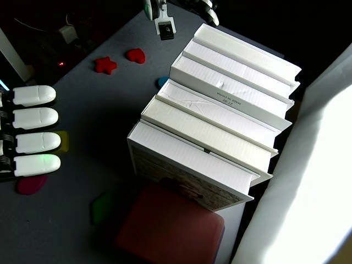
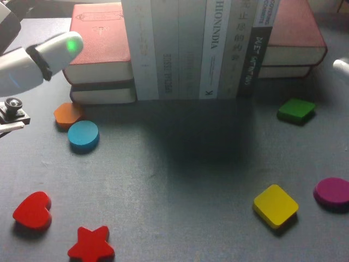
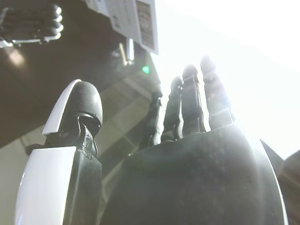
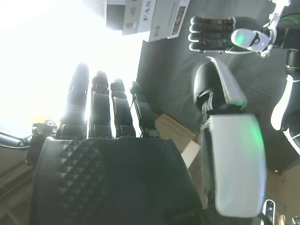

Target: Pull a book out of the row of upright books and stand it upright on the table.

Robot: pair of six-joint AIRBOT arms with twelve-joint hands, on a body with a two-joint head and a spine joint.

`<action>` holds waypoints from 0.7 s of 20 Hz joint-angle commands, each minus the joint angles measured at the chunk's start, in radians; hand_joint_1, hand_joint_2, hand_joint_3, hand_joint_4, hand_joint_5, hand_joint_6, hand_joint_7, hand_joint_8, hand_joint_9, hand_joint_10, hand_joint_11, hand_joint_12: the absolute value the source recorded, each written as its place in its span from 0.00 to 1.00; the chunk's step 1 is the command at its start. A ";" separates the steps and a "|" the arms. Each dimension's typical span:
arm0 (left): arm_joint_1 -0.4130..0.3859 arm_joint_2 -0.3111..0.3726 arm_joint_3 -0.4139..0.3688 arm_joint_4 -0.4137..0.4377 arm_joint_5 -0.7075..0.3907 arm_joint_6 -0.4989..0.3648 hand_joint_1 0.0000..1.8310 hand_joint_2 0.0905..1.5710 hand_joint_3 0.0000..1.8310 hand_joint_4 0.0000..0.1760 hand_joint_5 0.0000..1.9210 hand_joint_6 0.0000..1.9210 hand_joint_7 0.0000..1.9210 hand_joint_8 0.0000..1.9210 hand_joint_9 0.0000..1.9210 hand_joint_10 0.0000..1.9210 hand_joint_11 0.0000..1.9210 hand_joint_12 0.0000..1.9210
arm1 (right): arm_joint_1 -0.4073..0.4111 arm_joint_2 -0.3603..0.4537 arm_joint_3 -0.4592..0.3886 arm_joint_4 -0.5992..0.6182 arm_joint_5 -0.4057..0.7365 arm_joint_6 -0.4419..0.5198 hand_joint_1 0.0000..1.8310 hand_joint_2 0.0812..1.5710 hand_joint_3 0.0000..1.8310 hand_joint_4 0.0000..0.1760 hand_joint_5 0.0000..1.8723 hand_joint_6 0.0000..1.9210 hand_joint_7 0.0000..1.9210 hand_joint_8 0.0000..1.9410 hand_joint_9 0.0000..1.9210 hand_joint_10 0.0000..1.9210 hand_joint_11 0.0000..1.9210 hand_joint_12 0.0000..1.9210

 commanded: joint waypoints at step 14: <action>0.000 -0.015 0.016 -0.036 -0.105 -0.016 0.19 0.89 0.00 0.00 0.06 0.00 0.03 0.00 0.01 0.00 0.00 0.10 | 0.154 -0.046 0.072 -0.028 -0.007 0.017 0.41 0.86 0.01 0.00 0.00 0.00 0.00 0.00 0.00 0.00 0.00 0.00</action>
